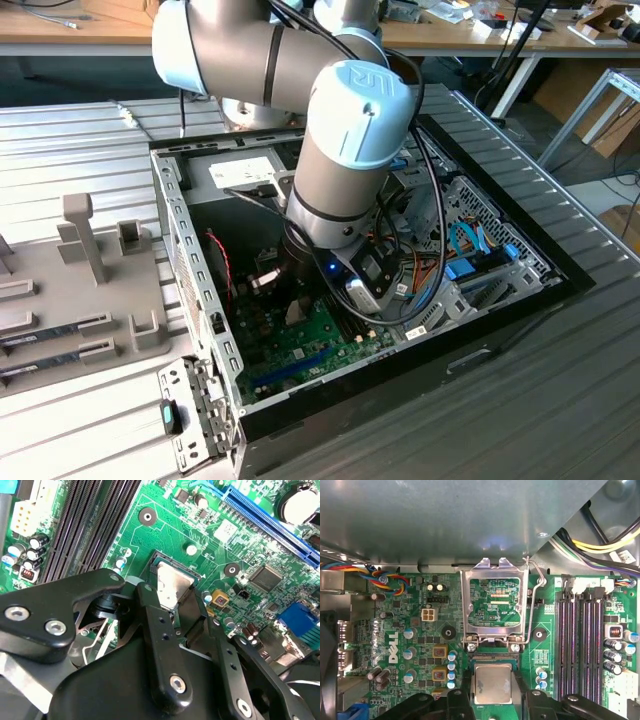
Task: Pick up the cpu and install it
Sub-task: 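Place the cpu into insertion slot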
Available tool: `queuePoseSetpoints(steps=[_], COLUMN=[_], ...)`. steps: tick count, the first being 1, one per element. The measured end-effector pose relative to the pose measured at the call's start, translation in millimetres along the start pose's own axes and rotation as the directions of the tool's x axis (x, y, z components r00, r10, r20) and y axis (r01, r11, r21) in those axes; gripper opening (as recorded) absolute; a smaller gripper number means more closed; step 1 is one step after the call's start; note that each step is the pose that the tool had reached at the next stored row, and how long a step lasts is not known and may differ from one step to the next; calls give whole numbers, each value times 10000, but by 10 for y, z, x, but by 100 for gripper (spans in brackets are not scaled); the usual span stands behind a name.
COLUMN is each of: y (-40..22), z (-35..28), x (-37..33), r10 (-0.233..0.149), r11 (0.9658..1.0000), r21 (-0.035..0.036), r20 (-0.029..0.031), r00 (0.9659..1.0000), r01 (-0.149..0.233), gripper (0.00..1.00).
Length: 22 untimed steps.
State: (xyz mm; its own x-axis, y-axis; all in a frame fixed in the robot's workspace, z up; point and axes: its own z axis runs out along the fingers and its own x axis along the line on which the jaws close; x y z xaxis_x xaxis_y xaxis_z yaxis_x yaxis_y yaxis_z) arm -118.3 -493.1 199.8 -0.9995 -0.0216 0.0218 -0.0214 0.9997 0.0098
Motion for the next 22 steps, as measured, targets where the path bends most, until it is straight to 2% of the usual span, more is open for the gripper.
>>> queuePoseSetpoints(steps=[2,3,5,6,9,13,14,15,17,22], y=[0,0,1,0,0,3,9,32,66,68], z=[3,3,8,4,-1,-90,-101,-102,-101,-99], x=[0,0,-1,0,0,1,1,-7,-26,-27], r10=[1,0,-1,0,0,-1,-6,-6,-45,-389], r11=[10000,10000,10000,10000,10000,10000,9999,9991,9991,9983], r21=[-4,-4,-11,0,1,0,172,418,427,435], r20=[-1,4,7,0,0,0,-3,-10,-15,-25], r00=[10000,10000,10000,10000,10000,10000,10000,10000,10000,9992], r01=[-1,0,1,0,0,1,6,7,46,390], gripper=[43,49,49,55,55,55,55,55,55,55])
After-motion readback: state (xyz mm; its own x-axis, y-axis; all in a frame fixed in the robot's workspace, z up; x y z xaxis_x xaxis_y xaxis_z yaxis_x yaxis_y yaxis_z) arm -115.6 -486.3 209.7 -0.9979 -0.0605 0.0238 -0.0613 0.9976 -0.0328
